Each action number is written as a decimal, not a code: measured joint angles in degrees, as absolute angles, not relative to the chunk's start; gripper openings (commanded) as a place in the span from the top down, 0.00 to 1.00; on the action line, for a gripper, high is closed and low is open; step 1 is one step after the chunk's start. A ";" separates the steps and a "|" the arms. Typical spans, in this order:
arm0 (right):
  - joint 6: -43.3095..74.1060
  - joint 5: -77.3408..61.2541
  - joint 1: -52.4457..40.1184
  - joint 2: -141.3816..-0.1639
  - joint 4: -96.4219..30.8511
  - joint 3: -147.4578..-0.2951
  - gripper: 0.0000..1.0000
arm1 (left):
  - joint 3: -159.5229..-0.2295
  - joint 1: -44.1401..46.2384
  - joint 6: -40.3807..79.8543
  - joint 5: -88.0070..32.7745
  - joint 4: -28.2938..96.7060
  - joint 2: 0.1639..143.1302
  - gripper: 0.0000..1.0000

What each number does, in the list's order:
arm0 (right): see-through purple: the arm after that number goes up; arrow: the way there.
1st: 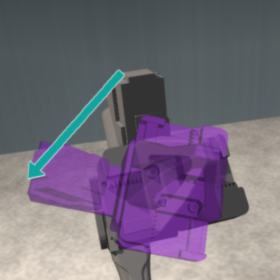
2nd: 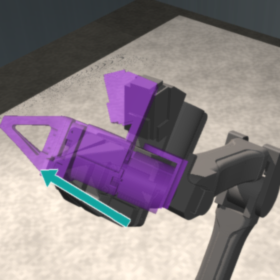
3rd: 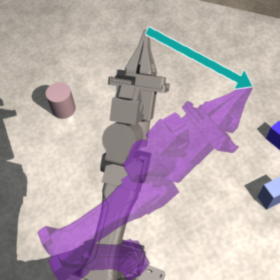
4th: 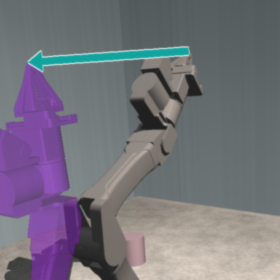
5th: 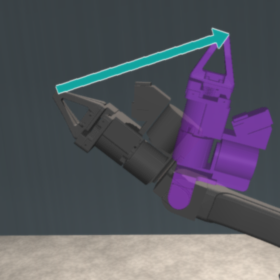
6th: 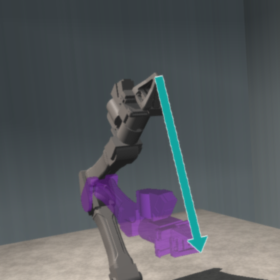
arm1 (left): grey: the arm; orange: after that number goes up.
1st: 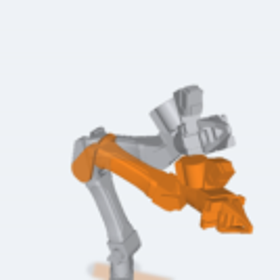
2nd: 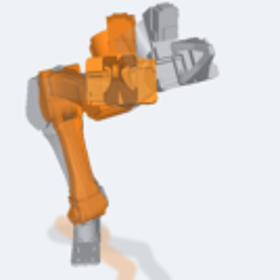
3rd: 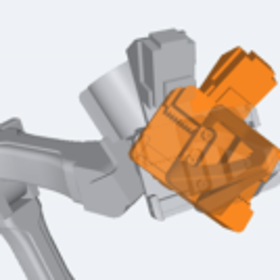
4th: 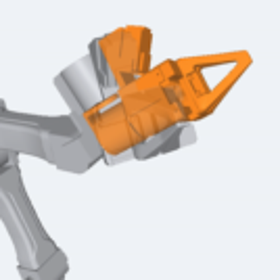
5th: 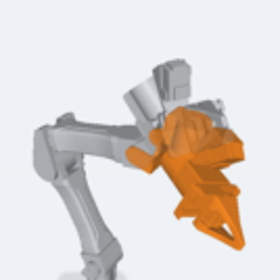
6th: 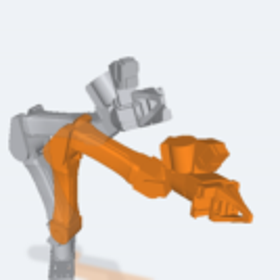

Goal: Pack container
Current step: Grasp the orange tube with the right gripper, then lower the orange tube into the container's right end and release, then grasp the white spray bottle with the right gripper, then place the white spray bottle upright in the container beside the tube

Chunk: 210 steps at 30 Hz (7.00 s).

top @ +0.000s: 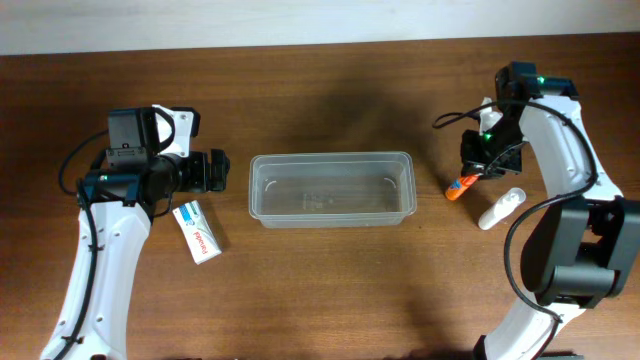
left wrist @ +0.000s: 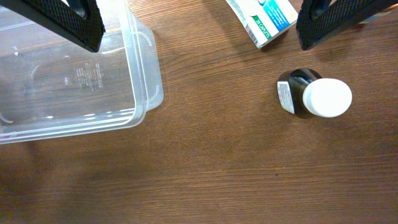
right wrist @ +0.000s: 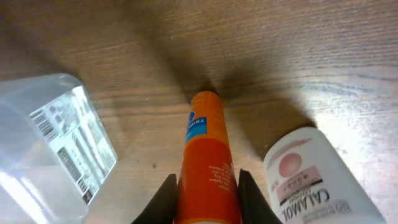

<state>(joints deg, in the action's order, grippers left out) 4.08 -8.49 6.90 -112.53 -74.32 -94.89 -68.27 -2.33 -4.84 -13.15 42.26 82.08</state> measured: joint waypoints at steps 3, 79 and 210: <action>4.08 -8.47 5.69 -111.24 -77.47 -96.97 0.84 | -68.27 -2.33 -4.84 -13.15 42.26 82.08 0.01; 21.58 2.31 11.27 -95.98 -84.68 -99.70 0.02 | -68.27 -2.33 -4.84 -13.34 41.58 82.08 0.01; 17.50 4.16 -21.69 -97.47 -80.73 -106.76 0.02 | -68.27 -2.33 -4.84 -13.34 41.15 82.08 0.01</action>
